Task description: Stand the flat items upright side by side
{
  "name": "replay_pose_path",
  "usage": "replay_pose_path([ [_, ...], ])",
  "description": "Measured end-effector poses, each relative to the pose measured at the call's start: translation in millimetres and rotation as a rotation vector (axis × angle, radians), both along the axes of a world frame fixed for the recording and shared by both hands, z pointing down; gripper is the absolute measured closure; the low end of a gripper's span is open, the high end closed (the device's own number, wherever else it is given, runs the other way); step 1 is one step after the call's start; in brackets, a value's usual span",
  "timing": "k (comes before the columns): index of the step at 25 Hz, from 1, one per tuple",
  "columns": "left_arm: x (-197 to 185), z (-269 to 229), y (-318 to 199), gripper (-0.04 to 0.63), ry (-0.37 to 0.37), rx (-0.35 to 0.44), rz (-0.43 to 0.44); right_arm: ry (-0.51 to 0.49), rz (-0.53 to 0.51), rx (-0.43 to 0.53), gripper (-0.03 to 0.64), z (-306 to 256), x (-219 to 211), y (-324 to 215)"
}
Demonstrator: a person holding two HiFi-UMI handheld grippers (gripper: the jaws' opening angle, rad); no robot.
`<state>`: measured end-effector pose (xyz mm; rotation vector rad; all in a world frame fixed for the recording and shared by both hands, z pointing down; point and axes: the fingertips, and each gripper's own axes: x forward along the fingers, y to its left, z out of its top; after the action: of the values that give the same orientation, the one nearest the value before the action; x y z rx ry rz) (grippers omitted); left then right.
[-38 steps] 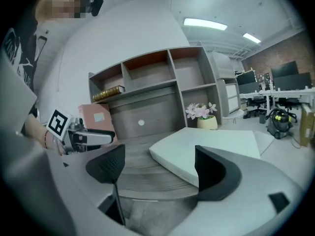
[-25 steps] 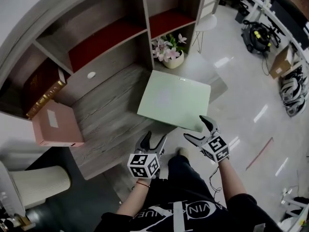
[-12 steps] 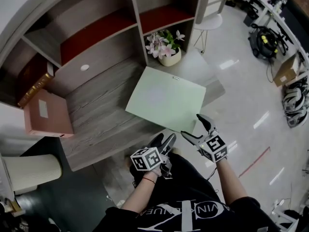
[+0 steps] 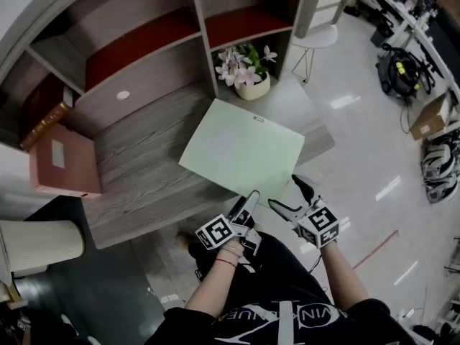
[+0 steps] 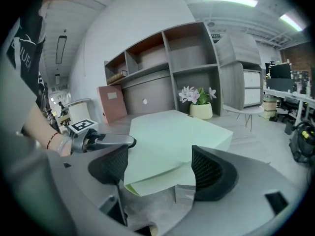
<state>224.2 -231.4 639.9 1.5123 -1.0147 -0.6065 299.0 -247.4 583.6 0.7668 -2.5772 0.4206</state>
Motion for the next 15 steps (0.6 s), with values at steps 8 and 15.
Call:
replay_pose_path([
  [8,0.1,4.9,-3.8,0.315,0.127,-0.013,-0.104,-0.003,-0.018,0.014,0.218,-4.2,2.4,-2.2],
  [15,2.5,7.0,26.1,0.318,0.105,-0.045,-0.090,-0.023,-0.039,0.016,0.218,-7.5,-5.0,0.5],
])
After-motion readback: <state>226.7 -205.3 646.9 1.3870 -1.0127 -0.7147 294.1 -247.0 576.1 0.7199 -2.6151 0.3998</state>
